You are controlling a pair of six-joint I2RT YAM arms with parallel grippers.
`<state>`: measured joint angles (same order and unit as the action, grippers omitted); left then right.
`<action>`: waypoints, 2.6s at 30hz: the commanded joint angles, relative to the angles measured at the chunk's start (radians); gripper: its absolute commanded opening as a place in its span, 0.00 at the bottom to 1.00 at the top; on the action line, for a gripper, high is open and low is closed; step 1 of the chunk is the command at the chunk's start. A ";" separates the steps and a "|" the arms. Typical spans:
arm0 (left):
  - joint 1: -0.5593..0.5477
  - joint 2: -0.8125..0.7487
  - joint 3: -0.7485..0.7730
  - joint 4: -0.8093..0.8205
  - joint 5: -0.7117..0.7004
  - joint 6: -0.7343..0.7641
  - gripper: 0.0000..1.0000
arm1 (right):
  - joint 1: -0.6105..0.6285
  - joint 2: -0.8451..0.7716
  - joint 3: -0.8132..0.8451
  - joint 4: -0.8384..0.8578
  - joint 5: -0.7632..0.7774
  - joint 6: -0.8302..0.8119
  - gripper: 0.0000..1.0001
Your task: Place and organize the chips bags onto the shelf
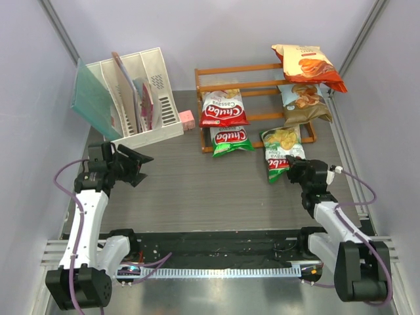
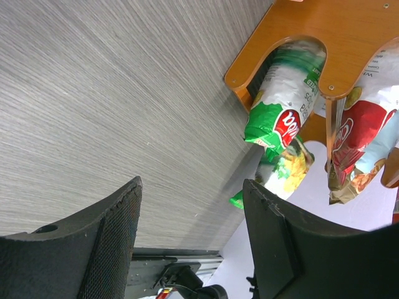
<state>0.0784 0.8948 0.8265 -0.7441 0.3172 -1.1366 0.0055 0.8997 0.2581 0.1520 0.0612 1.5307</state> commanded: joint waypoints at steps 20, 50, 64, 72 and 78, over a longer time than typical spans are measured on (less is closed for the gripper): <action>-0.002 0.029 0.062 0.025 -0.006 0.035 0.65 | -0.194 0.547 0.423 0.320 -0.277 -0.230 0.01; -0.003 0.064 0.152 -0.072 -0.044 0.101 0.65 | -0.197 0.714 0.362 0.515 -0.222 -0.017 0.61; -0.005 0.053 0.158 -0.084 -0.046 0.107 0.65 | -0.202 0.470 0.331 0.109 -0.337 -0.154 0.73; -0.003 0.134 0.273 -0.127 -0.038 0.143 0.65 | -0.208 0.423 0.433 -0.458 -0.446 -0.387 0.76; -0.014 0.142 0.299 -0.130 -0.056 0.153 0.65 | -0.208 0.208 0.466 -0.706 -0.417 -0.468 0.77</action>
<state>0.0772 1.0359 1.0882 -0.8719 0.2714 -1.0119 -0.1986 1.2648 0.6674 -0.3393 -0.3466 1.1614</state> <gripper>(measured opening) 0.651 0.769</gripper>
